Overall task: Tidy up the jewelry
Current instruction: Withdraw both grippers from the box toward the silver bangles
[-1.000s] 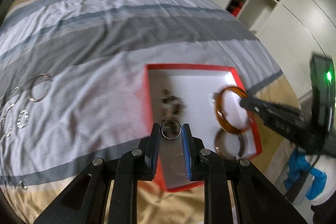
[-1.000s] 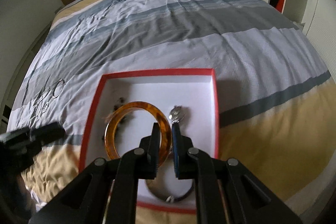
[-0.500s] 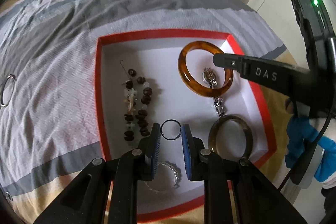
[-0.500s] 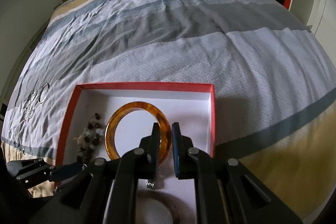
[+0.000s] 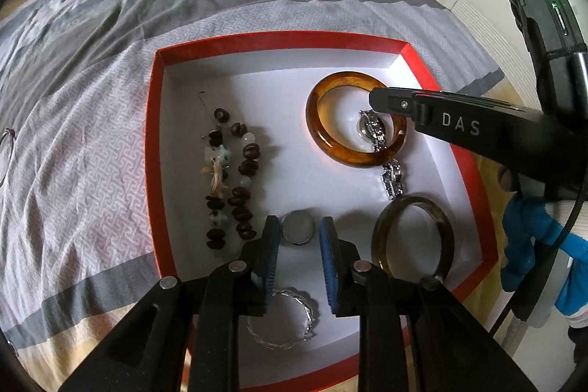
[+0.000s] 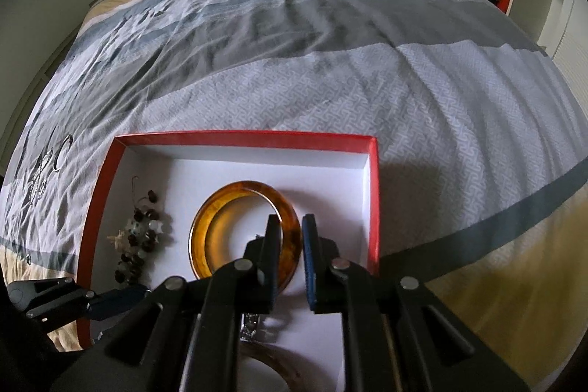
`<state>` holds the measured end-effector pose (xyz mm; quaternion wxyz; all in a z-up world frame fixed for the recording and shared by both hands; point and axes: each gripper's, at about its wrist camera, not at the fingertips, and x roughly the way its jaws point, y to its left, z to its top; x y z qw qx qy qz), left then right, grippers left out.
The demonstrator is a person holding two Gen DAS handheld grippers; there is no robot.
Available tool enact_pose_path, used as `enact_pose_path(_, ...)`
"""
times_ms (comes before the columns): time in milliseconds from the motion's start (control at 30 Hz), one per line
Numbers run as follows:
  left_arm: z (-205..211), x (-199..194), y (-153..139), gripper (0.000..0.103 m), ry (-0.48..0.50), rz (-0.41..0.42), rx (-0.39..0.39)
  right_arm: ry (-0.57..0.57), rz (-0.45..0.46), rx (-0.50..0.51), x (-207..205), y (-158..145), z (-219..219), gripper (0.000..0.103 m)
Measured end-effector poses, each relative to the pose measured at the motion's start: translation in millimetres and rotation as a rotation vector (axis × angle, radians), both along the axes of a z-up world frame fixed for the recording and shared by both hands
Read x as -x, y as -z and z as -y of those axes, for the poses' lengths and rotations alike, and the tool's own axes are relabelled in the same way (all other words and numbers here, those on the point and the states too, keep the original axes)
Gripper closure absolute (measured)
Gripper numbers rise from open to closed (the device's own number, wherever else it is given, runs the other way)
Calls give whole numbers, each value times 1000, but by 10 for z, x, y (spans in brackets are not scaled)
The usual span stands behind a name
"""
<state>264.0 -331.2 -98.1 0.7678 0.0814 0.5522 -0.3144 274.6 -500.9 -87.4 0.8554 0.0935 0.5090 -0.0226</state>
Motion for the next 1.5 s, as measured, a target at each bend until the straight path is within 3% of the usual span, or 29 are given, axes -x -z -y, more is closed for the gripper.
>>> enact_pose_path(167,39,50,-39,67,27,5,7,3,1,11,76,-67,12,90)
enact_pose_path(200,32,60,-62,60,26,8,11,3,6,13,103,-104,11,88)
enact_pose_path(267,-17,101,-125,55,19,17,22,3,14,17,144,-160,11,81)
enact_pose_path(567,-374,220,-544,55,-12,63,96,30,51,22,450,-535,-68,79)
enact_pose_path(767,-798,273,-772,55,-65,95,59,17,77,4,640,-803,-333,79)
enact_pose_path(967,-1412,288,-947,43,-185,130,27,-31,81,-8,663,-952,-724,79)
enact_pose_path(1267,-2310,312,-1042,40,-359,149,-4,-127,97,-8,486,-1132,-1385,79)
enact_pose_path(1500,-3061,383,-986,40,-507,156,-40,-209,85,-19,351,-1058,-1862,79)
